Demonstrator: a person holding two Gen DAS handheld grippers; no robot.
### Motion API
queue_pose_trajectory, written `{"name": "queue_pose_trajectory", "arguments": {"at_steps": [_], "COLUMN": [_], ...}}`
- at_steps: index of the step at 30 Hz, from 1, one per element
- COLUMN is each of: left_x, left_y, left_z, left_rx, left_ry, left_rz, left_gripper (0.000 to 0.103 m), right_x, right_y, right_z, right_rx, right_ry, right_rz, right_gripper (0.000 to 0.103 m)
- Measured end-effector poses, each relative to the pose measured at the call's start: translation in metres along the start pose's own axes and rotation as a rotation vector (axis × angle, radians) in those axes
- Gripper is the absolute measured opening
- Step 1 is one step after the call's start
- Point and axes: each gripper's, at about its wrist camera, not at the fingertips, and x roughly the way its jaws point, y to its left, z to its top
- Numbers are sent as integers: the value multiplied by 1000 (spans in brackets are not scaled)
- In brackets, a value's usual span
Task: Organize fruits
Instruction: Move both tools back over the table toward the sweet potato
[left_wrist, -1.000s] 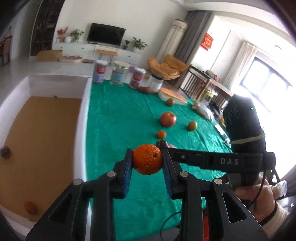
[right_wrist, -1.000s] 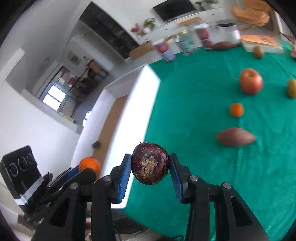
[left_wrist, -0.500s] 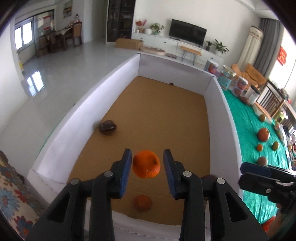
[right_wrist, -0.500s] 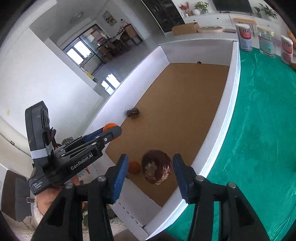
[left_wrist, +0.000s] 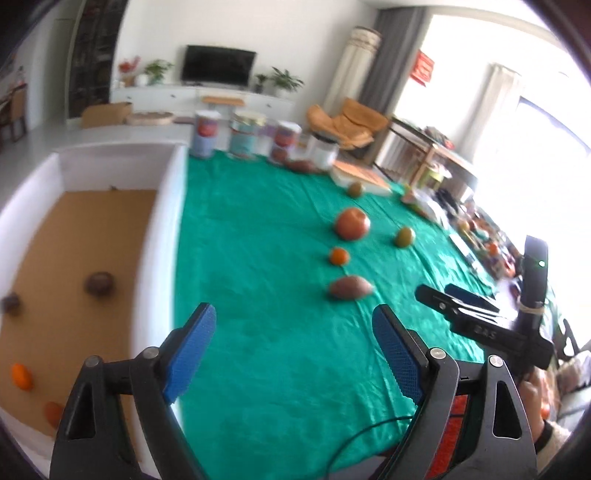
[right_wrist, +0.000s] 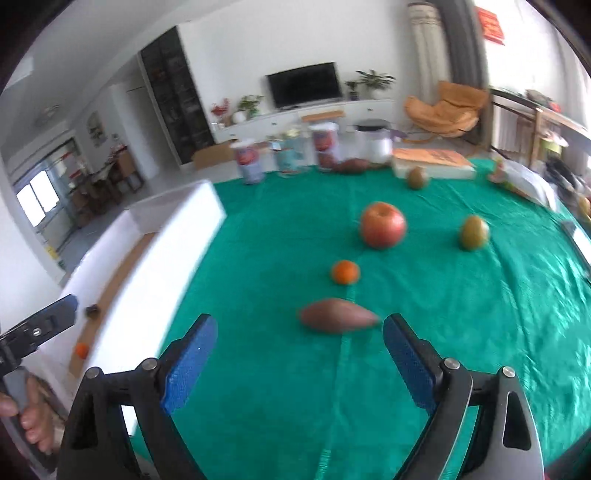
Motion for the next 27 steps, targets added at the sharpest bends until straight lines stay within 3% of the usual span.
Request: {"name": "queue_pose_trajectory", "arguments": {"at_steps": [4, 7, 12, 16, 22, 27], "left_x": [91, 130, 164, 164, 169, 168], "left_y": [-33, -37, -26, -25, -31, -31], "left_z": [-15, -24, -24, -23, -24, -24], "left_rx": [93, 142, 158, 152, 178, 179], "left_ry": [129, 146, 123, 120, 137, 139], "left_rz": [50, 145, 220, 221, 242, 242], "left_gripper": [88, 88, 88, 88, 93, 95], "right_x": [23, 38, 66, 79, 84, 85], "right_y": [-103, -156, -176, -182, -187, -187], "right_z": [-12, -10, -1, 7, 9, 7], "right_rx": [143, 311, 200, 208, 243, 243], "right_ry": [110, 191, 140, 90, 103, 102], "right_rz": [-271, -297, -442, -434, -425, -423], "right_gripper": [91, 91, 91, 94, 103, 103]}}
